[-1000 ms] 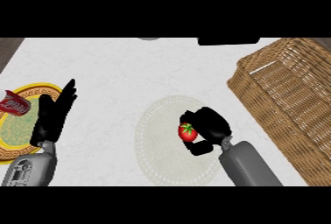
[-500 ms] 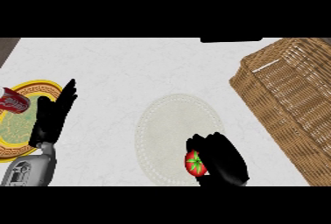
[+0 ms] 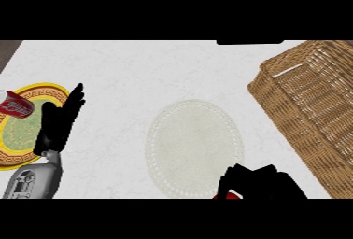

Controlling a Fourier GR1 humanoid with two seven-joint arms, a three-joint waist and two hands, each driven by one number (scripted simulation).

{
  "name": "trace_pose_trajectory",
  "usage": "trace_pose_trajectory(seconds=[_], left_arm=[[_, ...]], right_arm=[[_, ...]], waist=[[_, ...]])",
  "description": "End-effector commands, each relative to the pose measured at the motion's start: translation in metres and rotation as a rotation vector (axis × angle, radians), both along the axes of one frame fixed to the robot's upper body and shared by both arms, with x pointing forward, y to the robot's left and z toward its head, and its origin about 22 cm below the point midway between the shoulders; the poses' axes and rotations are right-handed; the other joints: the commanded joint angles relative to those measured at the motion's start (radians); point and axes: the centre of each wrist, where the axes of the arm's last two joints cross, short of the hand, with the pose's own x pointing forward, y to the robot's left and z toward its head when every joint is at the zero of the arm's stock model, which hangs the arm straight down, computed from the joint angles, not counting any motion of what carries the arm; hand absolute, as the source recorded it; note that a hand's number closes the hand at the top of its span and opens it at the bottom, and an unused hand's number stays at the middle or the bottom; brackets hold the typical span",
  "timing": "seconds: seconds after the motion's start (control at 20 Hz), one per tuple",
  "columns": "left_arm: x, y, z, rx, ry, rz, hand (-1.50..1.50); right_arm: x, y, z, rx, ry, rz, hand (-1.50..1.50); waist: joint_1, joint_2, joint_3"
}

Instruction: Pick the tomato from the placemat and place it in the basket

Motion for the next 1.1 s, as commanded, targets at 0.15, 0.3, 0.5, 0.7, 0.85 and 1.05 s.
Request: trace_pose_trajectory(seconds=[0.15,0.3,0.5,0.7,0.85,1.05], left_arm=[[0.009,-0.002,0.012,0.017,-0.010,-0.011,0.00],[0.003,-0.010,0.001,-0.002,0.004,-0.033,0.00],[0.003,-0.009,0.001,0.009,0.008,-0.015,0.00],[0.003,-0.009,0.004,0.001,0.001,-0.022,0.00],[0.004,-0.004,0.003,0.008,0.007,0.006,0.00],[-0.006,-0.013,-0.008,-0.007,0.011,-0.010,0.00]], right_arm=[[-0.037,-0.019,0.062,0.131,-0.109,-0.082,1.50],[-0.029,-0.016,0.072,0.149,-0.120,-0.105,1.50],[-0.017,-0.014,0.088,0.139,-0.140,-0.167,1.50],[0.011,-0.012,0.116,0.110,-0.197,-0.270,1.50],[0.024,-0.019,0.133,-0.086,-0.206,-0.353,1.50],[0.064,-0.049,0.159,-0.236,-0.214,-0.470,1.50]], waist=[[0.011,-0.001,-0.002],[0.022,0.000,-0.002],[0.024,0.000,-0.001],[0.031,0.000,-0.001],[0.009,-0.003,-0.001],[0.015,0.001,0.000]])
